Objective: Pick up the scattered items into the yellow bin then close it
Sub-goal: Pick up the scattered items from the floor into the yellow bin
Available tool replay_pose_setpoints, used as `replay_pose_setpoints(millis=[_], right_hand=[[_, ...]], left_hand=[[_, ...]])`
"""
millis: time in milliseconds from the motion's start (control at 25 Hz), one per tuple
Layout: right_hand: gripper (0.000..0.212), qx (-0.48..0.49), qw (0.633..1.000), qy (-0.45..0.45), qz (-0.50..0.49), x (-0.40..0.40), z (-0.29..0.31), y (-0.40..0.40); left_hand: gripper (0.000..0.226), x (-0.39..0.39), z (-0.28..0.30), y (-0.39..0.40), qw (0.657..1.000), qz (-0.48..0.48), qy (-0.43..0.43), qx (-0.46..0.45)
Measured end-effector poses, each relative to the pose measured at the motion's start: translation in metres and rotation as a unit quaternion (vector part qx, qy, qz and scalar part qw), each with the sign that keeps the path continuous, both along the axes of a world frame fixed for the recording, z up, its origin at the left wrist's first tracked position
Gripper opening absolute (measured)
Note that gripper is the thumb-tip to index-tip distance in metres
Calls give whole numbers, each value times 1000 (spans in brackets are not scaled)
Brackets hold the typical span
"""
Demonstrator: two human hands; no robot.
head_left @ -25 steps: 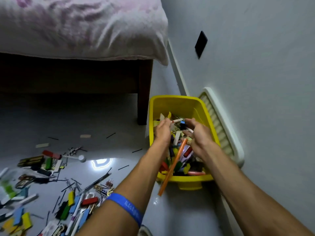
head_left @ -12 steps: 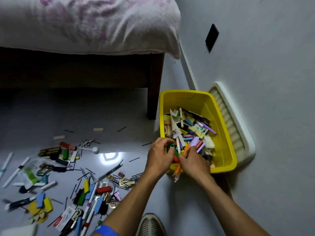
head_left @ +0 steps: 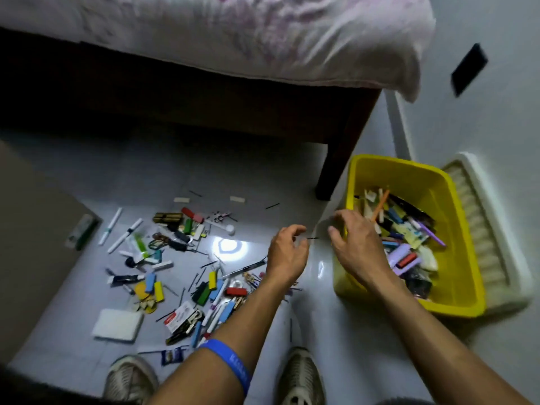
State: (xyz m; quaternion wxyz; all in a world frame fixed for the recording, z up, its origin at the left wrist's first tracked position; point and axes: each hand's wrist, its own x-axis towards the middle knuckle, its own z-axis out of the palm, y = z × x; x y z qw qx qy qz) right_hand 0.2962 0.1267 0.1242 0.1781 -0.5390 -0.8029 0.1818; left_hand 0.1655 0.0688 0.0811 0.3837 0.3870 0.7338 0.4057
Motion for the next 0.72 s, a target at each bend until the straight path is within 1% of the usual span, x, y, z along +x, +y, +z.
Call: replay_pose_setpoints(millis=[120, 240, 280, 360, 480, 520, 560, 600, 680, 720], right_hand=[[26, -79, 992, -9, 98, -51, -33, -23], [27, -152, 978, -46, 132, -89, -73, -17], [31, -173, 976, -51, 122, -100, -88, -11], [46, -206, 974, -69, 62, -110, -120, 8], [69, -246, 956, -142, -77, -98, -166, 33], [72, -258, 947, -165, -94, -97, -185, 38], [74, -266, 944, -178, -86, -96, -197, 36], [74, -274, 944, -175, -53, -108, -207, 27], [71, -272, 955, -118, 31, -159, -221, -7], [67, -255, 961, -93, 51, -180, -222, -23]], left_hand=[[28, -45, -17, -18, 999, 39, 3, -26], [28, -93, -39, -26, 996, 81, 8, -47], [29, -107, -48, -25, 994, 94, 12, -58], [31, -126, -68, -19, 990, 111, 7, -83], [31, -140, -99, -8, 988, 109, -5, -107], [31, -145, -110, -3, 987, 113, -9, -112], [31, -147, -116, -2, 987, 116, -15, -114], [31, -150, -121, -3, 986, 120, -16, -114], [31, -169, -129, -10, 986, 122, 8, -112], [31, -181, -131, -13, 987, 121, 27, -105]])
